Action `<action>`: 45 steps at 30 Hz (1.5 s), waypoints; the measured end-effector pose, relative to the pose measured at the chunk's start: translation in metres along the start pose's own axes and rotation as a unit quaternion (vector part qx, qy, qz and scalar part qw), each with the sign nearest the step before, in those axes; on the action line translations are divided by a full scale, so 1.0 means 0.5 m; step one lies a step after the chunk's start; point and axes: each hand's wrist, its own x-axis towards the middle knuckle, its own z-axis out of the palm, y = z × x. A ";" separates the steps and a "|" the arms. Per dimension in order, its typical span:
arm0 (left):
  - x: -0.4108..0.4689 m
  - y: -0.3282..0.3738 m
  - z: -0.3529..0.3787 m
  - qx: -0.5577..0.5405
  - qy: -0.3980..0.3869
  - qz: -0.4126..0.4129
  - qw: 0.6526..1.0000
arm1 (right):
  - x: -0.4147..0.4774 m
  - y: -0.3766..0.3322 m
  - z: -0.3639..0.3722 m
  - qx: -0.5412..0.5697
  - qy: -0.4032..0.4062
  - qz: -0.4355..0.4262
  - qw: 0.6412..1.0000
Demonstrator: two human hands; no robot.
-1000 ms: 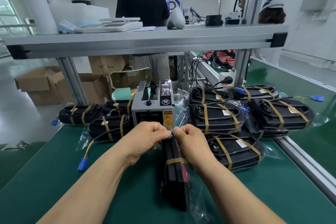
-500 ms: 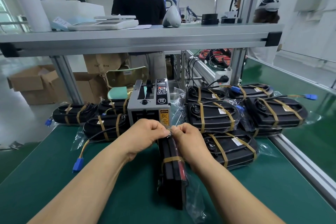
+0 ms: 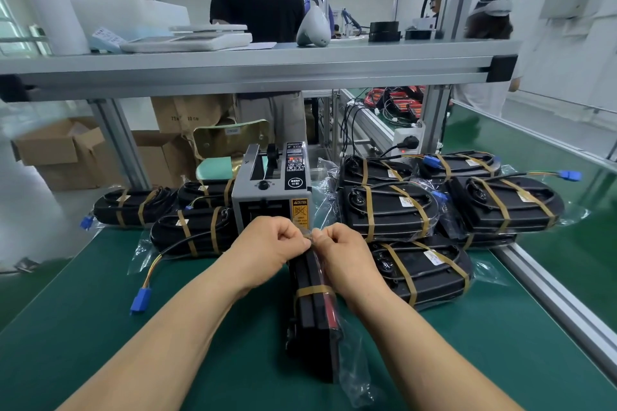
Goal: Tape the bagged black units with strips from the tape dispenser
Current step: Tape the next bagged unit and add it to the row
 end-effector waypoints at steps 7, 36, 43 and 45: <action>0.001 -0.010 0.004 0.009 0.059 -0.055 0.997 | 0.000 0.002 0.000 -0.011 0.003 -0.010 1.000; -0.130 -0.019 0.041 -0.266 0.013 -0.066 0.962 | -0.033 -0.013 -0.043 -0.044 -0.038 0.082 0.995; -0.206 -0.106 -0.019 -0.274 0.045 -0.207 0.938 | -0.043 -0.056 -0.073 -0.020 -0.180 0.075 0.981; -0.220 -0.115 -0.038 -0.369 -0.031 -0.187 0.910 | -0.047 -0.082 -0.046 0.022 -0.241 0.069 0.968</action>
